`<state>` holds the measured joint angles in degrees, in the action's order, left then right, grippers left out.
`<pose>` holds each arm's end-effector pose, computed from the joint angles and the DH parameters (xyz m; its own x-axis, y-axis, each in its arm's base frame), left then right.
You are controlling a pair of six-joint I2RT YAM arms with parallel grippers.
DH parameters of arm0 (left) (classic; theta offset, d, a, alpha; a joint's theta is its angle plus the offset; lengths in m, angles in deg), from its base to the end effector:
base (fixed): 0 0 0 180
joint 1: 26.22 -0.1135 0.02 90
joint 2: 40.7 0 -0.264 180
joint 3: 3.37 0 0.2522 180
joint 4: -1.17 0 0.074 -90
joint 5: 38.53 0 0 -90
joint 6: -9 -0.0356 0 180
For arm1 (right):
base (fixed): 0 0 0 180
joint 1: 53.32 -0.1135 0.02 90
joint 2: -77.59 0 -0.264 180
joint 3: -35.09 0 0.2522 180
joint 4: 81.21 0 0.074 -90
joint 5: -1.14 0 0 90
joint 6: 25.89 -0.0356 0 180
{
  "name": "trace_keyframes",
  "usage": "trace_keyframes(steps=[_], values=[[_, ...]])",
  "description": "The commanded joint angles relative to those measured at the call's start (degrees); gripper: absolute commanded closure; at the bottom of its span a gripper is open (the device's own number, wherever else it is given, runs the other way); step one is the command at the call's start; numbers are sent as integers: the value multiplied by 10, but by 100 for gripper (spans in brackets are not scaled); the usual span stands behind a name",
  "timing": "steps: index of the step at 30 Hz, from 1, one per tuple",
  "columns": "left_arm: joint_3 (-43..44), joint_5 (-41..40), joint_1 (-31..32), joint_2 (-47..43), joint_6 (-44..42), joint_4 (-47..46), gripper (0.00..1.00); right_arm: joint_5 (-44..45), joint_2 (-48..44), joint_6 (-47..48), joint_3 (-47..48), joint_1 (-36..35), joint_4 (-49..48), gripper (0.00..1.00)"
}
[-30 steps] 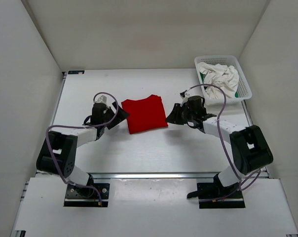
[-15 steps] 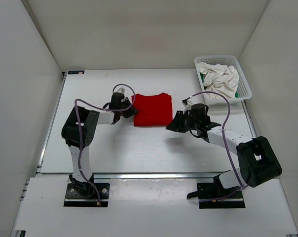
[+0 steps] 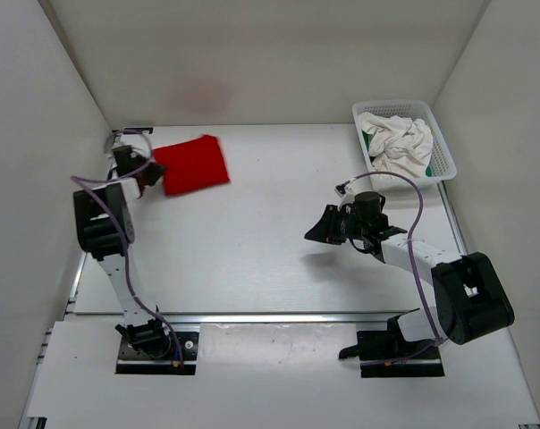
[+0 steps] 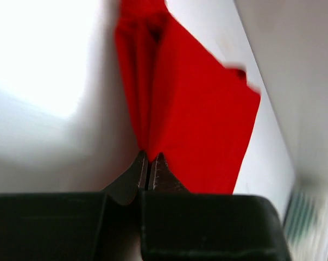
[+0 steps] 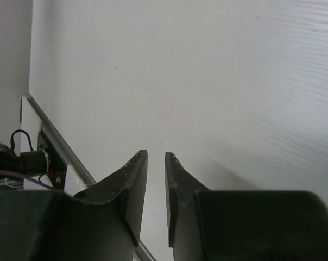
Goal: Fold and stack the t-shirts
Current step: Put the neatly folded tshirt into the corner of the board with the left arm, then grab crumpled tshirt from bin with the right arm
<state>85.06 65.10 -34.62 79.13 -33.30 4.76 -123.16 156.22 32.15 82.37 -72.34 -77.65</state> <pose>0.4519 0.0582 0.1488 -0.4180 -0.7883 -0.4514 -0.3866 0.6041 -0.6969 0.2470 0.1064 0.1819 -0.8328 0.1754 -0.5250 -0.3127 0.6336 0.7077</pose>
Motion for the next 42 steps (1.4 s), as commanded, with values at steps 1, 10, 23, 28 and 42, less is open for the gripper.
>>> trace_keyframes(steps=[1, 10, 23, 28, 42], values=[[-27, -6, -77, -38, 20, 0, 100, -27, 4, -1, 16, -14, -30, 82], [62, 54, -163, 72, 77, 12, 100, -19, -37, -2, 14, -29, -12, 81], [-84, -23, -157, -64, 96, -53, 2, 6, -21, 2, 20, -31, -11, 76], [-179, -48, -129, -178, 84, -89, 1, 31, -14, 2, 44, -29, -5, 76], [-377, -108, 360, -395, -22, -157, 62, 297, 99, 68, 335, 185, 147, 100]])
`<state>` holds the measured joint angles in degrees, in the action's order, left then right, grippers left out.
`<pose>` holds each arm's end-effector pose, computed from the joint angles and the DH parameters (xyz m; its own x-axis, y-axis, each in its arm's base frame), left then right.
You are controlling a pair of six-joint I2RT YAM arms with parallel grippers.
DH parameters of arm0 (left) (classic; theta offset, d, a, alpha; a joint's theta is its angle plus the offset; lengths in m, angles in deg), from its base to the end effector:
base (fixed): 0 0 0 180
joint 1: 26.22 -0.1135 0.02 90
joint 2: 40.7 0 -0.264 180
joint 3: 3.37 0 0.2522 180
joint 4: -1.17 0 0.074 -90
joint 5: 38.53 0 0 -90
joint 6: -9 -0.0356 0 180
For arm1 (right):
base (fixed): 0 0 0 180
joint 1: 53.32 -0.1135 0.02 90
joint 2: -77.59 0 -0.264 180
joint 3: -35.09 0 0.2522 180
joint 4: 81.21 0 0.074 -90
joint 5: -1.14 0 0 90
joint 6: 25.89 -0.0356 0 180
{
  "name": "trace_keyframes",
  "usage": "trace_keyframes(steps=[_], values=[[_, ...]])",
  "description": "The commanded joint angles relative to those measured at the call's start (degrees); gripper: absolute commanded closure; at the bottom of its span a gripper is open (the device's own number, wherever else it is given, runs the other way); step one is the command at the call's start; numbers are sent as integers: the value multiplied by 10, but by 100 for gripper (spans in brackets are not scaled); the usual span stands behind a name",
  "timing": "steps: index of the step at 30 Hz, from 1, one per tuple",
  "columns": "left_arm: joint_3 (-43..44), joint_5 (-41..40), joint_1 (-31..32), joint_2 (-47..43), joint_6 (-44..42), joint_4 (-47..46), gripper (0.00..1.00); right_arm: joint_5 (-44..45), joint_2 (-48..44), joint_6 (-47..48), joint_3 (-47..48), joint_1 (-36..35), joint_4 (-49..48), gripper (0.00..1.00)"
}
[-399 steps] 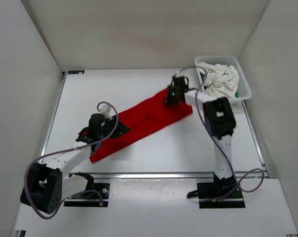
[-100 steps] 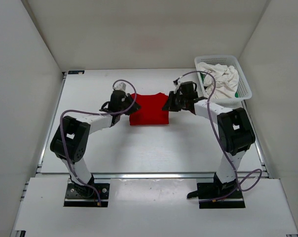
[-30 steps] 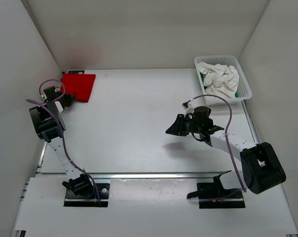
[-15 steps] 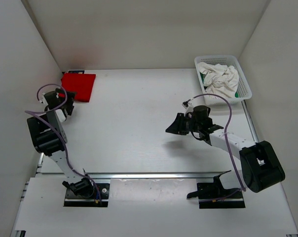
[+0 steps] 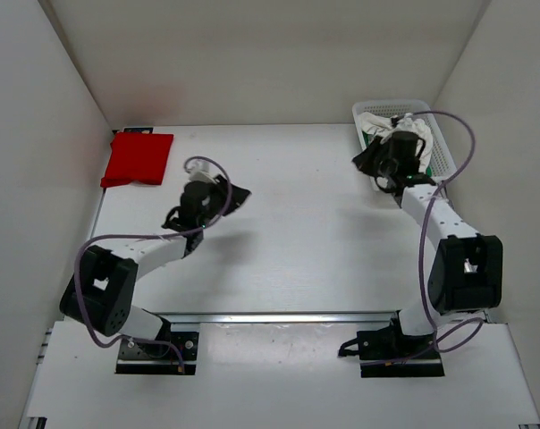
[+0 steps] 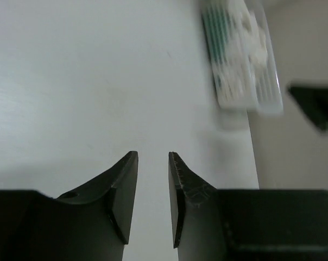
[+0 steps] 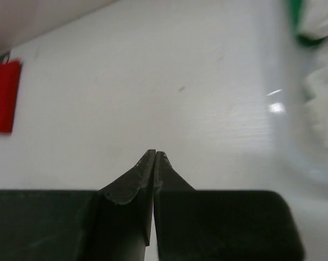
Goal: Fold and stack the t-shirts
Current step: Grab crumpled tshirt from bin with the right arm
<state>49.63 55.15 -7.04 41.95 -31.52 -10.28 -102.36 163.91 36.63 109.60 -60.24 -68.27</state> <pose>0.2915 -0.1038 0.2164 -0.4847 -0.6346 -0.6020 0.0262 0.6774 -0.7352 0.3450 0.0502 0.2799 -0.5199 0.3889 -0.7606 -0.0989 0.8570 0.5058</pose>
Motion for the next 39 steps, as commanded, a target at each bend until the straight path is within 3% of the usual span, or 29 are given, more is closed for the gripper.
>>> trace_keyframes(steps=[1, 3, 5, 7, 9, 17, 19, 21, 23, 25, 26, 34, 36, 39], values=[[-19, -3, 101, -21, -54, -2, 59, 99, 29, 24, 76, 68, 58, 100], [-28, 43, 160, -16, -82, 2, 49, 107, 66, 30, 121, 129, 68, 94], [-50, 77, 186, -16, -86, -8, 46, 118, 103, 38, 159, 151, 78, 83], [-86, 99, 203, -22, -81, -17, 43, 127, 160, 61, 201, 172, 104, 58], [-121, 119, 212, -44, -75, -38, 42, 133, 205, 75, 269, 176, 137, 44], [-185, 125, 234, -99, -104, -22, 40, 153, 368, 113, 442, 180, 176, 40], [-199, 121, 222, -106, -102, -21, 40, 164, 407, 116, 499, 177, 201, 41], [-199, 128, 213, -104, -100, -23, 40, 166, 421, 117, 507, 176, 197, 48], [-194, 126, 216, -104, -103, -19, 40, 187, 408, 124, 496, 167, 172, 74], [-186, 118, 224, -101, -107, -12, 41, 215, 375, 127, 437, 160, 138, 94], [-183, 117, 227, -100, -107, -16, 40, 218, 349, 116, 411, 161, 120, 100], [-117, 134, 220, -76, -120, 45, 40, 219, 107, 129, 286, 135, 39, 99], [-82, 133, 211, -80, -126, 61, 40, 232, -2, 161, 222, 90, -35, 100], [-70, 141, 183, -93, -116, 65, 40, 234, -101, 197, 216, 18, -50, 100]])
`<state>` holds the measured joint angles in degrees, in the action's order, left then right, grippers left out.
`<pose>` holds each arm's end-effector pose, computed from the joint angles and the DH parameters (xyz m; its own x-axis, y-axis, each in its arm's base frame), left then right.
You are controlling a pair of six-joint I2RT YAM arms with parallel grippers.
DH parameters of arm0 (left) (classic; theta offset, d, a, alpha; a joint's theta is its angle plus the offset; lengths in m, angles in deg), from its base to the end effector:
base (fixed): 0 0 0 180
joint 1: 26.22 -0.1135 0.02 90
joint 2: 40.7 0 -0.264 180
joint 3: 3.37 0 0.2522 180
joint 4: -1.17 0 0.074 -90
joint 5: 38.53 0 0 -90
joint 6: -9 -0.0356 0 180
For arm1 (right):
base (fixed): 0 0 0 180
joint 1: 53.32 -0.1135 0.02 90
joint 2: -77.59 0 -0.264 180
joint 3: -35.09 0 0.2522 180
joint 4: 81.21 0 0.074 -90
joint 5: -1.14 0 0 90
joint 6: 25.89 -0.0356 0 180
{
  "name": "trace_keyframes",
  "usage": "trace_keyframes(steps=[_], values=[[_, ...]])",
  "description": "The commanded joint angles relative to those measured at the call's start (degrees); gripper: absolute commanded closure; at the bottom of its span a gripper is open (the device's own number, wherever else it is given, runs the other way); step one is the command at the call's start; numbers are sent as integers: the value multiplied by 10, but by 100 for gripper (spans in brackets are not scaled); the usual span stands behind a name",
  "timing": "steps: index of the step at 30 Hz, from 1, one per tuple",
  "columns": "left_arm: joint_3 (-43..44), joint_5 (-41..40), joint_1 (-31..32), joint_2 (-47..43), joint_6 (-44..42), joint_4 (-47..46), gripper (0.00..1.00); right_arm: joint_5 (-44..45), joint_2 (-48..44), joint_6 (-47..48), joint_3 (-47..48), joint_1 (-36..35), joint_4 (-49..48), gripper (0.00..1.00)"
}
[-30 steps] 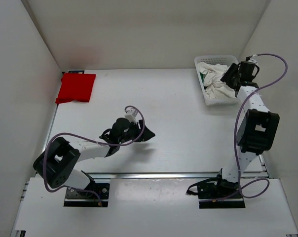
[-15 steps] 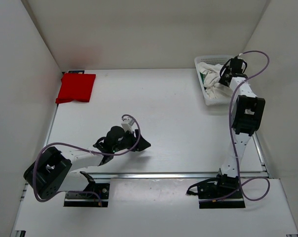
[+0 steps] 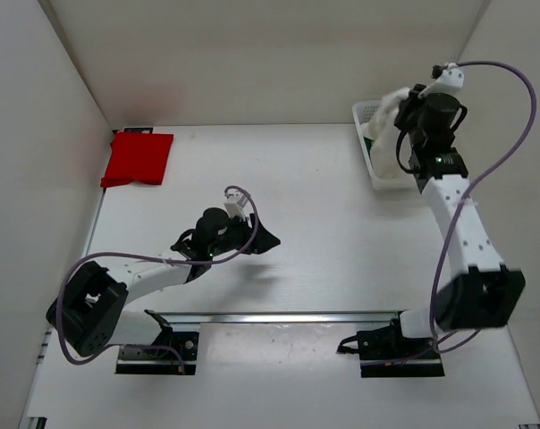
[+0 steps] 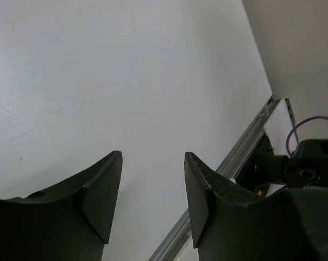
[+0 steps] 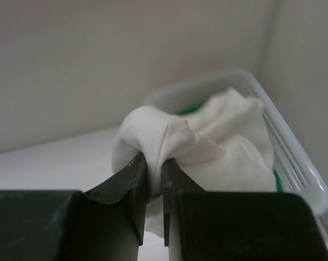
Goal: Fold and stack the t-shirts
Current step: Grab crumpled tshirt from bin with the right arm, then move the tshirt to the center of the board
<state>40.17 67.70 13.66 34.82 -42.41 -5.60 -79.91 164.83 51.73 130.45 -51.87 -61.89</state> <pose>0.1976 -0.1781 0.1895 -0.7605 -0.1450 -0.6329 0.4290 0.6195 -0.6574 0.3638 -0.0147 0.3916 -0.1516 0.2157 -0.9646 0.2151 0.9597 0.1808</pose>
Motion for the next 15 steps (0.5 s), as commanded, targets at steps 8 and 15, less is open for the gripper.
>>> trace_keyframes(steps=[8, 15], values=[[11, 36, -126, -70, 63, 15, 40, -48, -254, 70, 15, -268, -142, 100], [-80, 58, -254, -159, 130, -14, 39, -195, -240, -29, 8, -282, -156, 100]])
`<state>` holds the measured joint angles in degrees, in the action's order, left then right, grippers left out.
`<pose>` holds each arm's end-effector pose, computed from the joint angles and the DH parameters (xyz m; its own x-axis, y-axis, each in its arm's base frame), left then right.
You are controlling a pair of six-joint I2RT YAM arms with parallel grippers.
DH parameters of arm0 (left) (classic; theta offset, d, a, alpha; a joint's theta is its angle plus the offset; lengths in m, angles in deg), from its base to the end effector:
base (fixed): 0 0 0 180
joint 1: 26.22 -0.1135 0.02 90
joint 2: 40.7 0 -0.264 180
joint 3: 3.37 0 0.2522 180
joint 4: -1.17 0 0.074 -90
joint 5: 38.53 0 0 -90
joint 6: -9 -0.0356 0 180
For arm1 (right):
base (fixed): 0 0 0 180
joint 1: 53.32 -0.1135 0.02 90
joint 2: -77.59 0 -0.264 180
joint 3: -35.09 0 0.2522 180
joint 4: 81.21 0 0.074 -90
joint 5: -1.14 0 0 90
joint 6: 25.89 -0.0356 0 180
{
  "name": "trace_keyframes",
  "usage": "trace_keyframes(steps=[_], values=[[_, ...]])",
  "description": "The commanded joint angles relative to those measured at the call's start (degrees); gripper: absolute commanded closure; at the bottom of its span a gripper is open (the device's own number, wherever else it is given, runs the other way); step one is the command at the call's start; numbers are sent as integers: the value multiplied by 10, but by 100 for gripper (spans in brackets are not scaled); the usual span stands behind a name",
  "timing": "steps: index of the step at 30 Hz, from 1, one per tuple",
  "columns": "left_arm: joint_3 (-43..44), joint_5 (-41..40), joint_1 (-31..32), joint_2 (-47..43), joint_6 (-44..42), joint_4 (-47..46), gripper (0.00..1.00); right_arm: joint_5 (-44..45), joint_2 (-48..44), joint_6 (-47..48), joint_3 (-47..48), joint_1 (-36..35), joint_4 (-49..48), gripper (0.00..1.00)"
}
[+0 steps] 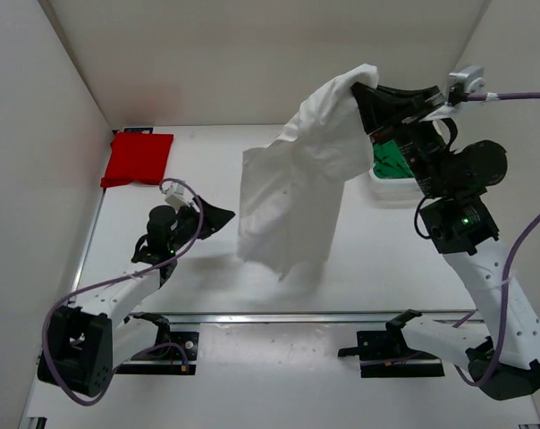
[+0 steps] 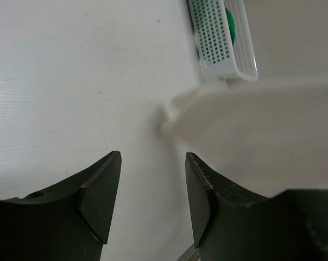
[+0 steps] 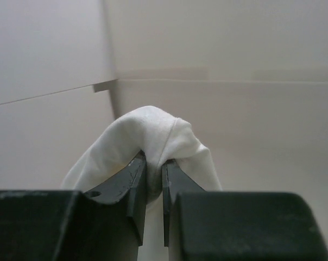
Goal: Fold and stack the t-shirts
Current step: Move the tshirt to the center of the board
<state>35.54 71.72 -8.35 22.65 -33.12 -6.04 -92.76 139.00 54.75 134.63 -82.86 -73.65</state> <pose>0.2187 -0.0835 0.2133 -0.6360 -0.5261 -0.5645 0.1950 0.5983 -0.7772 0.1609 0.0940 0.5567 0.3483 0.3839 -0.8552 -0.6076 0.7872 0.1059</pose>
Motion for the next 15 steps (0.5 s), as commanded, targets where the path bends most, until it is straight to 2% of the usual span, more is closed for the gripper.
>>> trace_keyframes(steps=[1, 3, 5, 6, 8, 10, 12, 15], values=[[-34, 9, -35, -56, 28, -6, 39, -96, 20, -74, -79, 43, -52, 100], [-40, -11, -41, -78, 16, 22, 38, -153, 18, -192, -173, 118, -143, 100], [-43, -14, -52, -92, 11, 30, 38, -232, 31, -264, -317, 154, -248, 100], [-46, -13, -62, -95, 4, 34, 38, -226, 46, -294, -376, 166, -282, 100], [-48, -15, -65, -92, -11, 45, 38, -221, 80, -320, -437, 183, -308, 100], [-38, -30, -44, -90, -44, 86, 38, -219, 123, -326, -461, 194, -284, 99], [-27, -59, -18, -81, -80, 132, 37, -175, 136, -308, -461, 196, -235, 97], [-19, -99, 50, -82, -145, 204, 37, -113, 137, -284, -445, 202, -156, 85]])
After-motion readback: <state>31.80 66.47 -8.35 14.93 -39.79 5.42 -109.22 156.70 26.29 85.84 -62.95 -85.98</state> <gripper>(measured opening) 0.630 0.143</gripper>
